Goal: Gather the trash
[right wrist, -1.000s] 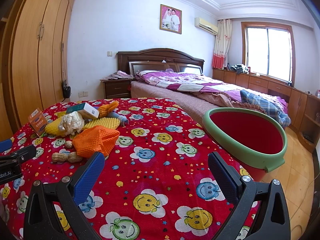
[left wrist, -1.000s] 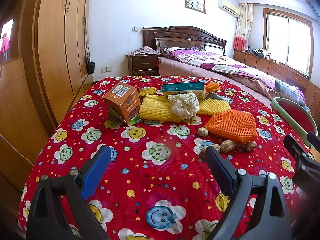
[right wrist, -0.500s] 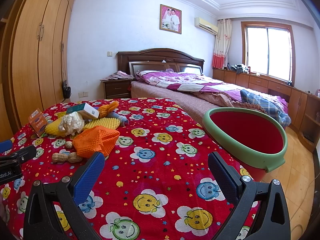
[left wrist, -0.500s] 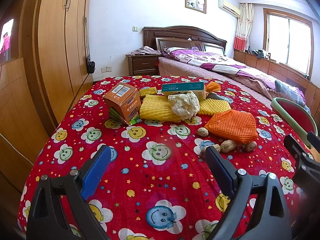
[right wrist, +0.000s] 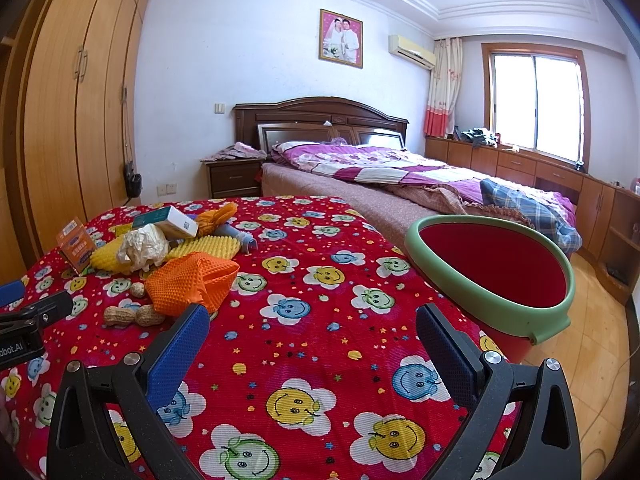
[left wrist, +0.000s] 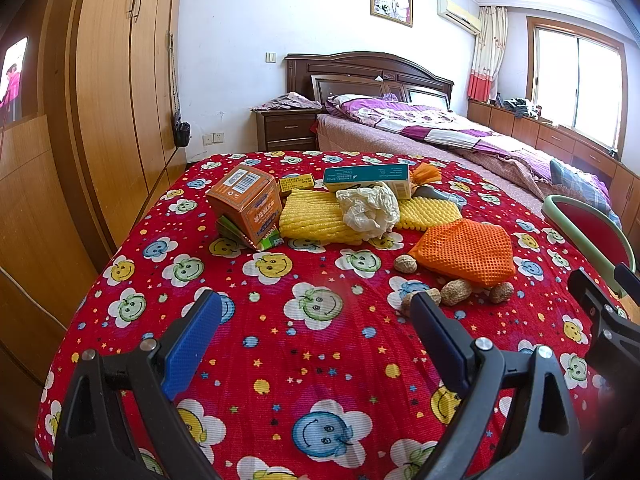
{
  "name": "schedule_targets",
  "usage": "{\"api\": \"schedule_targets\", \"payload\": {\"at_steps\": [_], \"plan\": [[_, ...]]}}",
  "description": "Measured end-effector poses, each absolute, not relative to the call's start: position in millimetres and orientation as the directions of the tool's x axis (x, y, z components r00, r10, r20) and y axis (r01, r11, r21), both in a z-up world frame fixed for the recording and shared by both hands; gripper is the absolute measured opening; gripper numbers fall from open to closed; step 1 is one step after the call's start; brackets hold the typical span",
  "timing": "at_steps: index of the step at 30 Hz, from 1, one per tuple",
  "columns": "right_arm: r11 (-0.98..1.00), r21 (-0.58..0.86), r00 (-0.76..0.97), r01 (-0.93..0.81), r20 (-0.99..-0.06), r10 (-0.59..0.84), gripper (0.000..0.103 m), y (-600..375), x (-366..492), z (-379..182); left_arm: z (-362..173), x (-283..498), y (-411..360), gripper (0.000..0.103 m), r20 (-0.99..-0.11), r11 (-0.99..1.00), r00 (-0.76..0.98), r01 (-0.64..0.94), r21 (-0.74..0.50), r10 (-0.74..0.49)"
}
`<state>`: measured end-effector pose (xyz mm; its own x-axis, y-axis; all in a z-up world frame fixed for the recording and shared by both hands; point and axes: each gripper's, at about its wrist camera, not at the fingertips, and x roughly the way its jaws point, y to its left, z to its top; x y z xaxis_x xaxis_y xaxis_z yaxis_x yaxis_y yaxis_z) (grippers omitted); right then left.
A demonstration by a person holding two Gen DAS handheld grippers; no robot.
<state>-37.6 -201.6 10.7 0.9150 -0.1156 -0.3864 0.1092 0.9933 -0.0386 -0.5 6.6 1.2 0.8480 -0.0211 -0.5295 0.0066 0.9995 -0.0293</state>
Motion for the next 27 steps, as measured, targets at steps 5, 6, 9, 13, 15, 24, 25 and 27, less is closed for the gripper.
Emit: {"api": "schedule_targets", "payload": {"at_steps": [5, 6, 9, 13, 15, 24, 25, 27], "plan": [[0.993, -0.04, 0.915, 0.109, -0.386, -0.116, 0.103, -201.6, -37.6, 10.5, 1.2, -0.5, 6.8, 0.095, -0.529, 1.0, 0.848, 0.006, -0.029, -0.021], [0.993, -0.04, 0.915, 0.109, -0.386, -0.116, 0.103, -201.7, -37.6, 10.5, 0.9, -0.4, 5.7, 0.095, -0.529, 1.0, 0.848, 0.006, -0.029, -0.021], [0.993, -0.039, 0.915, 0.109, -0.386, -0.116, 0.103, -201.8, -37.6, 10.6, 0.9, -0.4, 5.7, 0.095, -0.53, 1.0, 0.848, 0.006, -0.029, -0.02], [0.993, -0.04, 0.915, 0.109, -0.386, -0.116, 0.103, -201.7, -37.5, 10.4, 0.9, -0.3, 6.0, 0.095, -0.53, 1.0, 0.848, 0.006, -0.03, -0.021], [0.993, -0.04, 0.915, 0.109, -0.386, -0.116, 0.103, -201.7, -37.6, 10.4, 0.9, -0.3, 5.7, 0.095, -0.53, 1.0, 0.848, 0.006, -0.029, -0.021], [0.993, -0.038, 0.915, 0.109, -0.386, -0.115, 0.103, -202.3, -37.8, 10.3, 1.0, -1.2, 5.8, 0.095, -0.534, 1.0, 0.845, -0.011, -0.018, -0.001], [0.993, -0.037, 0.916, 0.109, -0.385, -0.115, 0.103, -202.4, -37.9, 10.3, 1.1, -1.2, 5.3, 0.095, -0.536, 1.0, 0.844, -0.009, -0.014, 0.0], [0.994, -0.032, 0.915, 0.107, -0.387, -0.111, 0.103, -203.5, -37.5, 10.2, 0.9, 0.3, 4.1, 0.095, -0.548, 1.0, 0.836, -0.001, -0.007, -0.003]]}}
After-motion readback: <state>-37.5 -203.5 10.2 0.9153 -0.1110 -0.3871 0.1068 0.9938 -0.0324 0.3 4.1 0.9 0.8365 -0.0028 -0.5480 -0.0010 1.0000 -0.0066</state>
